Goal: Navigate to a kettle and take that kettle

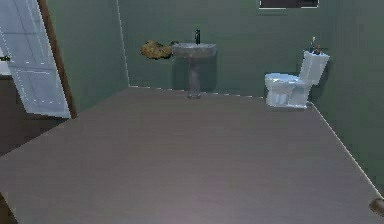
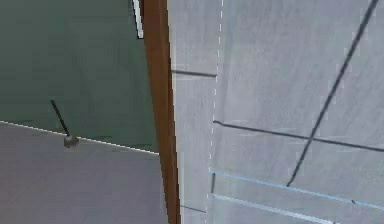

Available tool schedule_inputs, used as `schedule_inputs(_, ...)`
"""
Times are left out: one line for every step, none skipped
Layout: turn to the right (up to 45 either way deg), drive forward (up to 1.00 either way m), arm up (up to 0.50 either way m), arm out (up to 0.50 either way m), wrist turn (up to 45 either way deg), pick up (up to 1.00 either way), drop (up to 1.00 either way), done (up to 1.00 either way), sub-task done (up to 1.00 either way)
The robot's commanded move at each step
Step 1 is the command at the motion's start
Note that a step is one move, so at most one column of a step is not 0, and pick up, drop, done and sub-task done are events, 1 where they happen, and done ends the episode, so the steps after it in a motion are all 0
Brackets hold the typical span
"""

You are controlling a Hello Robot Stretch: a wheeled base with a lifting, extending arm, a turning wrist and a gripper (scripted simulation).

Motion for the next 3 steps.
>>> schedule_inputs(0.0, 0.4, 0.0, 0.0, 0.0, 0.0, 0.0, 0.0, 0.0)
schedule_inputs(-45.0, 0.0, 0.0, 0.0, 0.0, 0.0, 0.0, 0.0, 0.0)
schedule_inputs(-9.0, 0.0, 0.0, 0.0, 0.0, 0.0, 0.0, 0.0, 0.0)
